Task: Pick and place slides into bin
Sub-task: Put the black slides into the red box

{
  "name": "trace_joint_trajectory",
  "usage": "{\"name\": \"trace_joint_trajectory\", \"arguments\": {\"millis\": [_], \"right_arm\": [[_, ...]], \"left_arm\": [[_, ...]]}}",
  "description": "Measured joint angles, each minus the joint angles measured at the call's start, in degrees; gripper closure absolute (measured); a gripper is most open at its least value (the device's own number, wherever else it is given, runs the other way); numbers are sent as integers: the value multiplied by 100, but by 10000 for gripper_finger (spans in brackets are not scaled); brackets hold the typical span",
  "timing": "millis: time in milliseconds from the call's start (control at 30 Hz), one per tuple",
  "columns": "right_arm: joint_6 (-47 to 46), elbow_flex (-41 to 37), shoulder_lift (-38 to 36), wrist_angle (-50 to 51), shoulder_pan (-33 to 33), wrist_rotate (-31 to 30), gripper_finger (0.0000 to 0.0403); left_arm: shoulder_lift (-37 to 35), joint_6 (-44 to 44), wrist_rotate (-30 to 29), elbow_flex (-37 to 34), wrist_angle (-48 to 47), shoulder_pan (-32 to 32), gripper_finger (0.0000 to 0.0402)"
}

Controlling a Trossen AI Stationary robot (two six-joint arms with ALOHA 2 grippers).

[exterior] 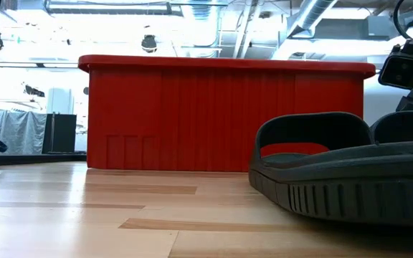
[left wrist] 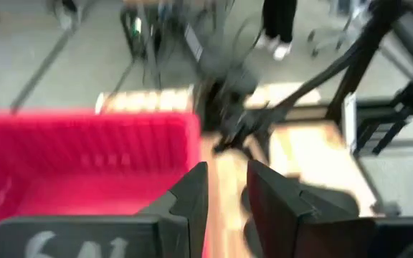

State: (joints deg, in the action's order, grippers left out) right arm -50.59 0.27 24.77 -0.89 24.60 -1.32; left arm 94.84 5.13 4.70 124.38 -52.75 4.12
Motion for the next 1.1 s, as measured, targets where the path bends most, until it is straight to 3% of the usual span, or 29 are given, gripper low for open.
{"name": "trace_joint_trajectory", "arguments": {"millis": [300,467,633,967,1100], "right_arm": [[0,-1,0,2,2,0,280],[0,-2,0,2,1,0,280],[0,-1,0,0,1,0,280],[0,0,0,2,1,0,280],[0,-2,0,0,2,0,280]], "left_arm": [[-312,-131,-1247,-46,214,-1265,320],[-383,-313,-1427,-772,858,-1646,320],[-954,-616,-1534,-2089,2244,-1820,320],[-3064,-784,-2198,-5921,5739,-2576,320],[-3617,-1098,-2217,-7004,6706,-2858,320]]}}
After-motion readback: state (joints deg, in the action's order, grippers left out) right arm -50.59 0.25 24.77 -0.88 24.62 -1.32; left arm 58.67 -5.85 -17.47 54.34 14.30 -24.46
